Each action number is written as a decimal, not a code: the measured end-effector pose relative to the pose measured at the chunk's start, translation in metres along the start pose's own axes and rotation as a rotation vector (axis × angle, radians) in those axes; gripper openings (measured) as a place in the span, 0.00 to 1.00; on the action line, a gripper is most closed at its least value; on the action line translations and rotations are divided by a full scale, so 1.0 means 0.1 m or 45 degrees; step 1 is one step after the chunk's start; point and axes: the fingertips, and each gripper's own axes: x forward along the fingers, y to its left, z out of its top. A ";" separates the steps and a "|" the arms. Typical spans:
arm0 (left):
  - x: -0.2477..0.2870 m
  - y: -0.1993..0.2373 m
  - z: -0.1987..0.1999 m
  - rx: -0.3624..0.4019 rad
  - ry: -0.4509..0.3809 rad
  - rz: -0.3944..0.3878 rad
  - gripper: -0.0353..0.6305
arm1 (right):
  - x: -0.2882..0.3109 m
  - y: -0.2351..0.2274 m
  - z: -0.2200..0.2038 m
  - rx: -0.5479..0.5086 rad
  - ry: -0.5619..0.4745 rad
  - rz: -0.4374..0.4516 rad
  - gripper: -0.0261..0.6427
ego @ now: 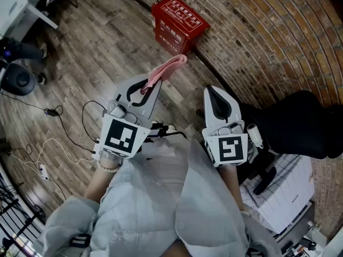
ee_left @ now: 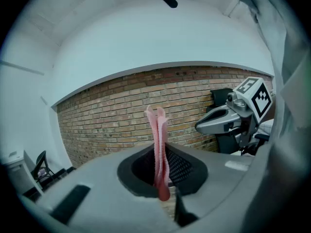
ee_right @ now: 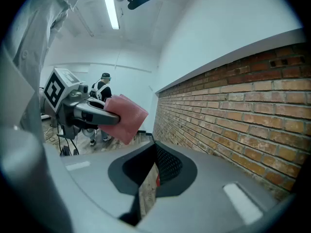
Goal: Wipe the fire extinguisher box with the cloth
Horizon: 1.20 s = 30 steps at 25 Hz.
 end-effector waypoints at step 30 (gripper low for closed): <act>-0.09 0.21 0.00 0.016 -0.034 -0.005 0.07 | 0.11 0.09 0.08 0.024 -0.018 -0.045 0.05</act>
